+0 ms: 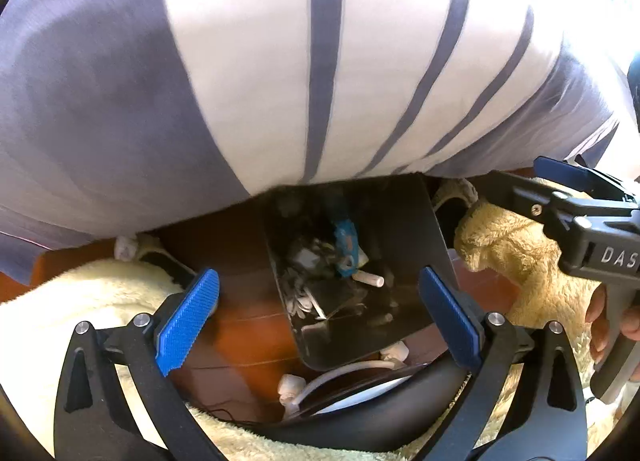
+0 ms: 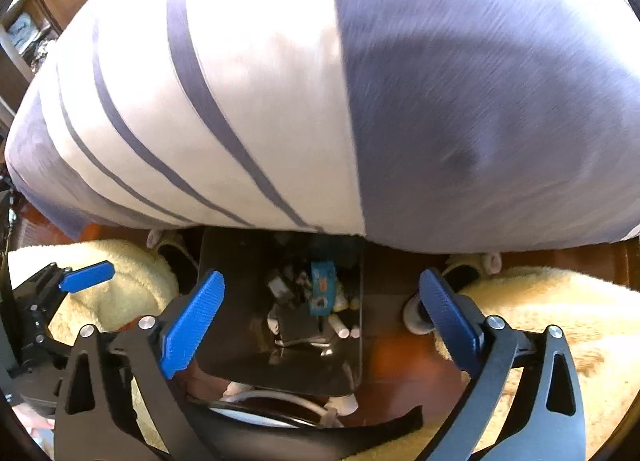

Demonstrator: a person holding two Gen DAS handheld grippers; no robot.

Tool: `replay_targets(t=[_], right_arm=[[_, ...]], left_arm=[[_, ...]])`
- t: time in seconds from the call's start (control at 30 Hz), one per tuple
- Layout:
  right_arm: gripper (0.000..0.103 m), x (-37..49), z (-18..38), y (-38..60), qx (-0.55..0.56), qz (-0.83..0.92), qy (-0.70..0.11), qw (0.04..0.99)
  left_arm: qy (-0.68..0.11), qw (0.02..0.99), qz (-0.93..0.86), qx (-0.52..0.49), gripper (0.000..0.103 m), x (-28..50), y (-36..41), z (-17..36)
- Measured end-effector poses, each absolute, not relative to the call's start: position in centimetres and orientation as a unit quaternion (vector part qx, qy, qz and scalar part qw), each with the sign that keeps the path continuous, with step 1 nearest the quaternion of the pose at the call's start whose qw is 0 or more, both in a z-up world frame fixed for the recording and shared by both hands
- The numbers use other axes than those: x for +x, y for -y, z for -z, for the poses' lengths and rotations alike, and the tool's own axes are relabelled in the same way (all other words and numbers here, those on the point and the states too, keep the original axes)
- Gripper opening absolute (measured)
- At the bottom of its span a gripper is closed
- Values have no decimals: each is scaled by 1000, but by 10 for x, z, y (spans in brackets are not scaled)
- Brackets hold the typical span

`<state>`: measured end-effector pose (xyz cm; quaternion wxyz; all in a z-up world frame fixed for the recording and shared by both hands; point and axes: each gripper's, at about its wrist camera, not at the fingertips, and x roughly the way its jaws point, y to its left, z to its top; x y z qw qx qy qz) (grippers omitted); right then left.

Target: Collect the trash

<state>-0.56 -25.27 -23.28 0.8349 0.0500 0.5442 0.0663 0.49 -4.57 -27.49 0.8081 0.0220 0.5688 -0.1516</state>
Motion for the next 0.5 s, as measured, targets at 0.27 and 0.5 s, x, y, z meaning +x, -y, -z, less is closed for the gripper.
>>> replay_targets(t=[0.27, 0.5], right_arm=[[99, -17, 187, 262, 50, -62, -497, 864], [100, -33, 114, 273, 45, -56, -405, 912]], left_arm=[[-519, 842, 146, 15, 95, -3, 34, 223], [-432, 893, 126, 18, 95, -15, 21, 141]])
